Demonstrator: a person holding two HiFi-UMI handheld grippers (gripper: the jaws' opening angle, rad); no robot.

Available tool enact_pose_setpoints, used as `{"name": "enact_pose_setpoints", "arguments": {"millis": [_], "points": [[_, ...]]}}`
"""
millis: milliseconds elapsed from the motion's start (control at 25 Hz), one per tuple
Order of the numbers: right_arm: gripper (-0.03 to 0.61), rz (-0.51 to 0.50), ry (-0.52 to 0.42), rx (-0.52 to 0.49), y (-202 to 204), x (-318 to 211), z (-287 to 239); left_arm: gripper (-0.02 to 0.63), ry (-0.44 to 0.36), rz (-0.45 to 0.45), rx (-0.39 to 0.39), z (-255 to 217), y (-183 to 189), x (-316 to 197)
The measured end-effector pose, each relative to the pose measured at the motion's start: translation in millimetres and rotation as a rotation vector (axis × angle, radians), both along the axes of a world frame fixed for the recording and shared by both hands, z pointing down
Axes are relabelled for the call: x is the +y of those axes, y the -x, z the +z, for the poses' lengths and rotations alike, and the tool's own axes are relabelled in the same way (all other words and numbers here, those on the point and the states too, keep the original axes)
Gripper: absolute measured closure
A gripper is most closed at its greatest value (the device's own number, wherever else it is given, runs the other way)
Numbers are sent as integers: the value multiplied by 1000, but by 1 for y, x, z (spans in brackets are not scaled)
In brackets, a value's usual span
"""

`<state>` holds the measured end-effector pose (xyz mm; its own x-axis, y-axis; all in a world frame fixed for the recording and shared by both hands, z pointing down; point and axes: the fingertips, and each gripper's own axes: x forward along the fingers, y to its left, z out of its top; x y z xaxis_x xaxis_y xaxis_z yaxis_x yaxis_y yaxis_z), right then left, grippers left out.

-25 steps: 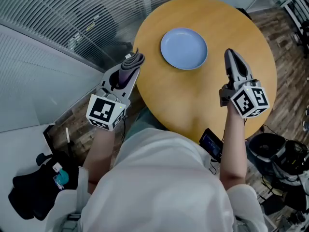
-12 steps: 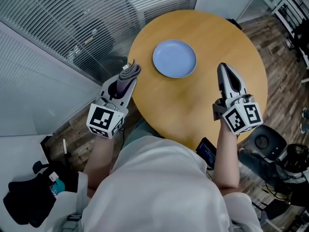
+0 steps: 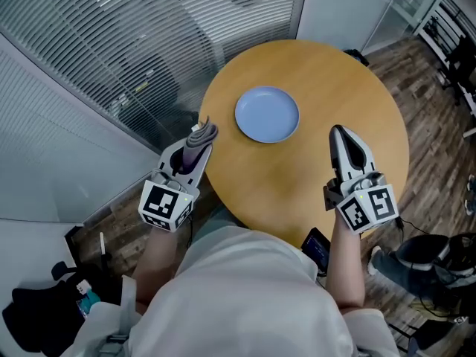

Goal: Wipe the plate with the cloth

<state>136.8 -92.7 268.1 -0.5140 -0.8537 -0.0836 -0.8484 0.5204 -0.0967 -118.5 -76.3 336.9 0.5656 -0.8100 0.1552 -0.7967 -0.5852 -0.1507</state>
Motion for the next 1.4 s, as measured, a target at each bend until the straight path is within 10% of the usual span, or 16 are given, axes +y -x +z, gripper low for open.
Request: {"name": "enact_pose_setpoints", "arguments": {"millis": [1400], "points": [[560,35,-32,29,15,30,8,529,-24,-46,51,-8,14,14]]}}
